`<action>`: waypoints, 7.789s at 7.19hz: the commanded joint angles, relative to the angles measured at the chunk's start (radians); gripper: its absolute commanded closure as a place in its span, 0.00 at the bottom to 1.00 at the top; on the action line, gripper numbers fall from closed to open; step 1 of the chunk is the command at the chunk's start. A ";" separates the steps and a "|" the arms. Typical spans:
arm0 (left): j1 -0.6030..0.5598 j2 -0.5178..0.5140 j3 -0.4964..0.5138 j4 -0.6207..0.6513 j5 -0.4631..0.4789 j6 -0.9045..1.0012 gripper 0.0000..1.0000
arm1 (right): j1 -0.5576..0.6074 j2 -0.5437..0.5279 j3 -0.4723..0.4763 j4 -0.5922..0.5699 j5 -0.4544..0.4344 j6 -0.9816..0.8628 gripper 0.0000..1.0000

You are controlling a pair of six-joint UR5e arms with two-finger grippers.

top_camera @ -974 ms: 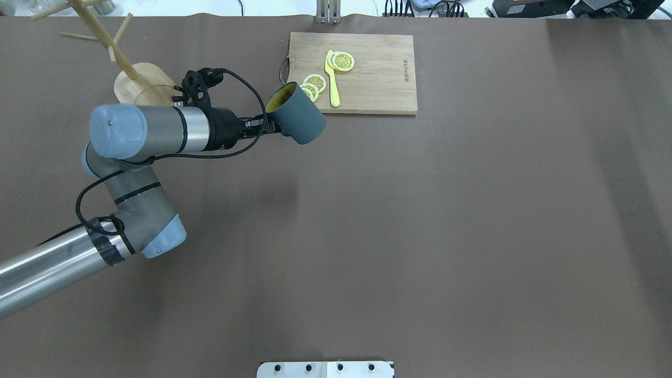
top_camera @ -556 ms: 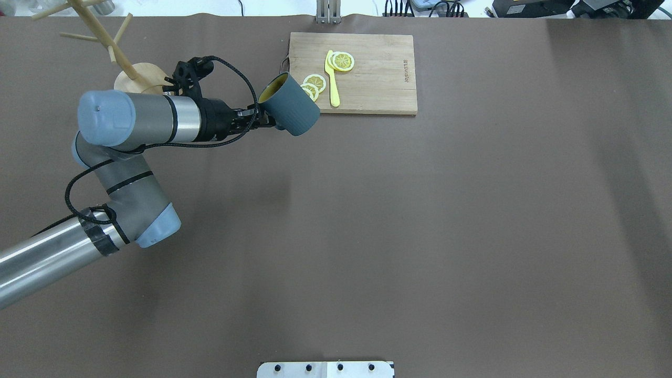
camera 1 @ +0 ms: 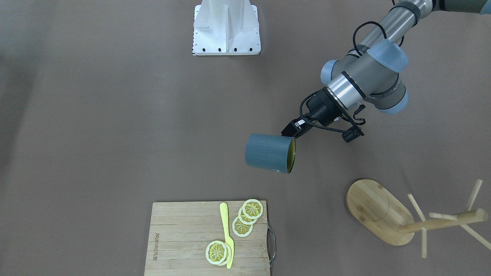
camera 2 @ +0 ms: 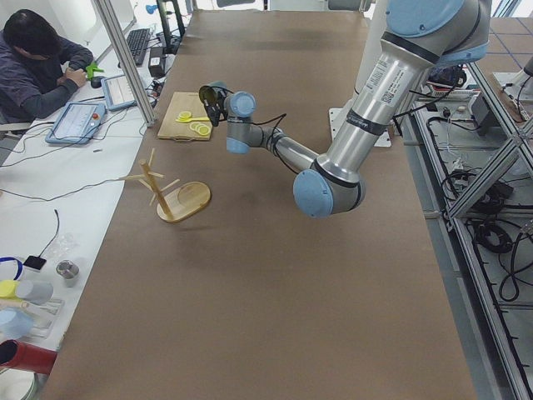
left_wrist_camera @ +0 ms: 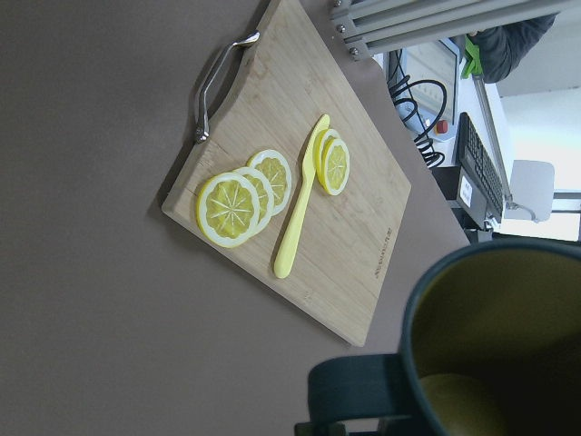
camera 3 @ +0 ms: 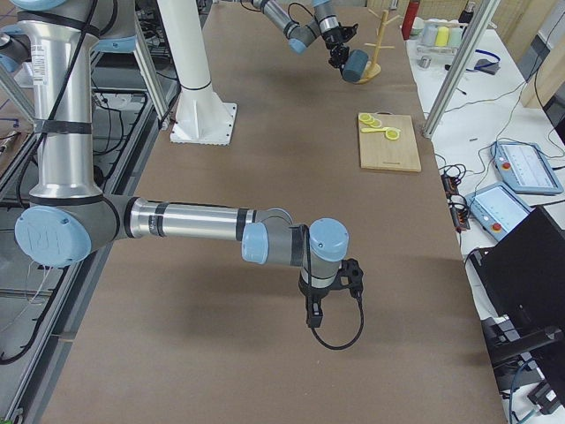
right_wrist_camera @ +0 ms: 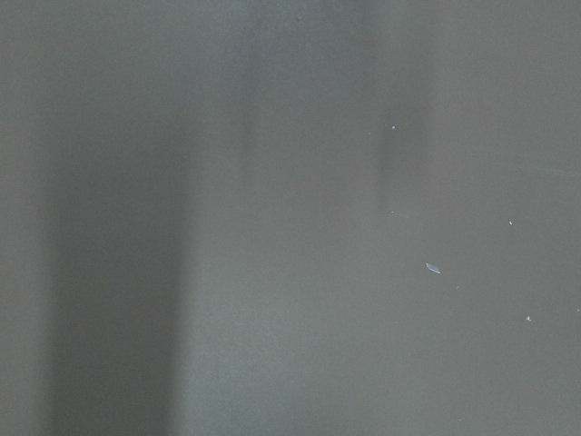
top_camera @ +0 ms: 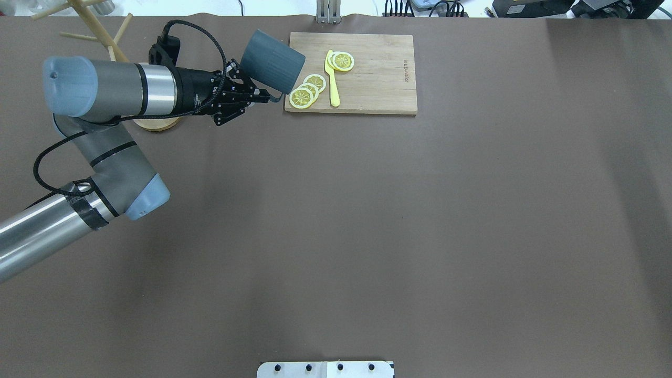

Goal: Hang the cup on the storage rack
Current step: 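Carry the mug with the left gripper up to the rack's top, then lower the mug handle onto a rack peg with the left gripper, then open the left gripper and pull it back from the rack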

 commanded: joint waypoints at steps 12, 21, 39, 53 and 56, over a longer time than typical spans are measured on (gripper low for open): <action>-0.180 -0.015 0.455 -0.681 0.227 -0.971 1.00 | 0.000 0.002 0.006 0.005 -0.008 0.000 0.00; -0.203 -0.007 0.635 -0.856 0.218 -0.960 1.00 | 0.000 0.009 0.008 0.005 -0.008 0.000 0.00; -0.206 0.094 0.356 -0.904 0.172 -0.812 0.01 | -0.011 0.013 0.000 0.005 -0.006 0.000 0.00; -0.250 0.364 0.047 -0.419 -0.124 1.043 0.01 | -0.011 0.006 -0.004 0.002 -0.002 0.000 0.00; -0.316 0.387 0.047 -0.241 -0.123 1.496 0.01 | -0.012 0.006 -0.004 0.002 -0.002 0.000 0.00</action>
